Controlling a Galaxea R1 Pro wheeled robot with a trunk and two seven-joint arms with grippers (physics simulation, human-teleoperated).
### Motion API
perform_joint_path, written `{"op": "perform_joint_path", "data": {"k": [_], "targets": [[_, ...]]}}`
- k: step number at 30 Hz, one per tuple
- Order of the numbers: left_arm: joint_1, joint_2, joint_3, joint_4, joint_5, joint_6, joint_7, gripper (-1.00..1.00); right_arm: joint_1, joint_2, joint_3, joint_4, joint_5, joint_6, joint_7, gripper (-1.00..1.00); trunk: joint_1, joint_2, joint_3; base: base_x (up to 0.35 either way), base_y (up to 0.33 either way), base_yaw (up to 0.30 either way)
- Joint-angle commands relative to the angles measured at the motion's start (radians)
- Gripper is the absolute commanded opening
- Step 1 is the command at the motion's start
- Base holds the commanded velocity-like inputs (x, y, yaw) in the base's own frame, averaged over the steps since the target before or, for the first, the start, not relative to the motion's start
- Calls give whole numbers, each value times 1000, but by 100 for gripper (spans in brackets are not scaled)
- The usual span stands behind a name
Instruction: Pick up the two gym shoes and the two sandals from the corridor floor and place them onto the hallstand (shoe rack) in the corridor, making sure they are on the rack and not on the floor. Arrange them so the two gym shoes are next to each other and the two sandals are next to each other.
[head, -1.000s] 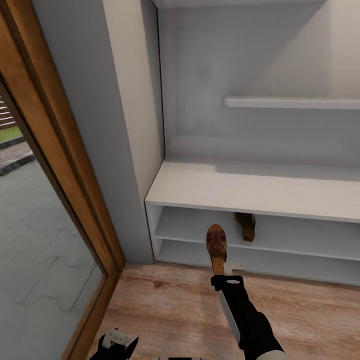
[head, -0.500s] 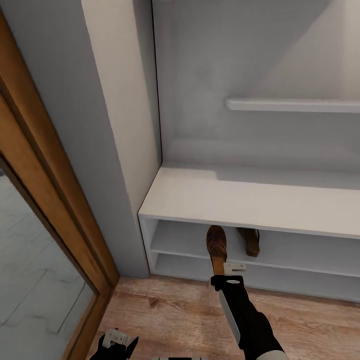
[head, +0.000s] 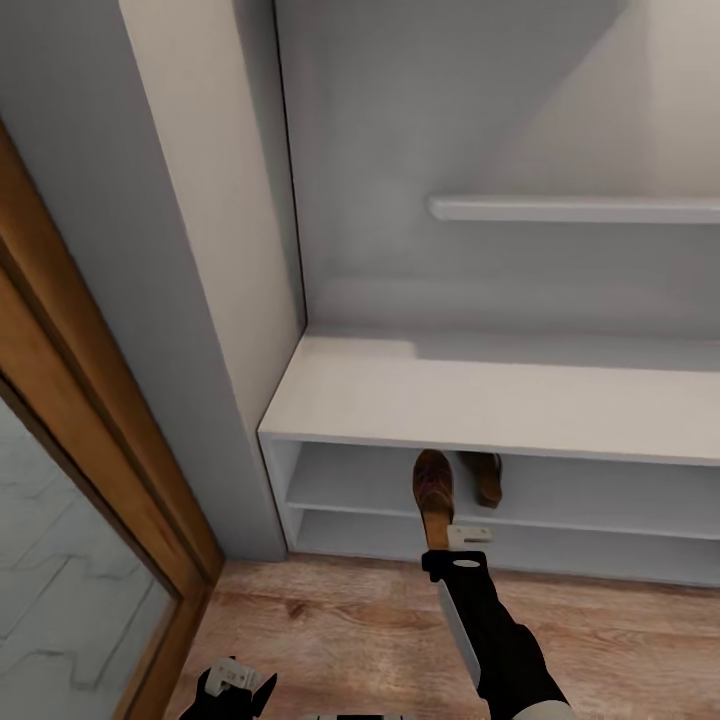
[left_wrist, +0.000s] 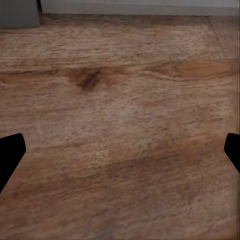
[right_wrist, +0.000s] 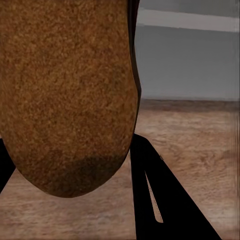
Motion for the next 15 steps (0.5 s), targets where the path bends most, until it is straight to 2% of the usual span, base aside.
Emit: {"op": "perform_joint_path", "data": {"k": [1, 7, 12, 15], "targets": [[0, 0, -1, 0, -1, -4, -2, 100, -1, 0, 2, 0, 0, 7, -6, -100, 0, 0, -1, 0, 0, -283], [0, 0, -1, 0, -1, -3, -2, 100, -1, 0, 2, -1, 0, 7, -6, -100, 0, 0, -1, 4, 0, -116], [0, 0, -1, 0, -1, -4, -1, 100, -1, 0, 2, -1, 0, 7, -6, -100, 0, 0, -1, 181, 0, -13], [0, 1, -1, -1, -1, -4, -1, 100, -1, 0, 2, -1, 1, 7, -6, -100, 0, 0, -1, 70, 0, -2]]}}
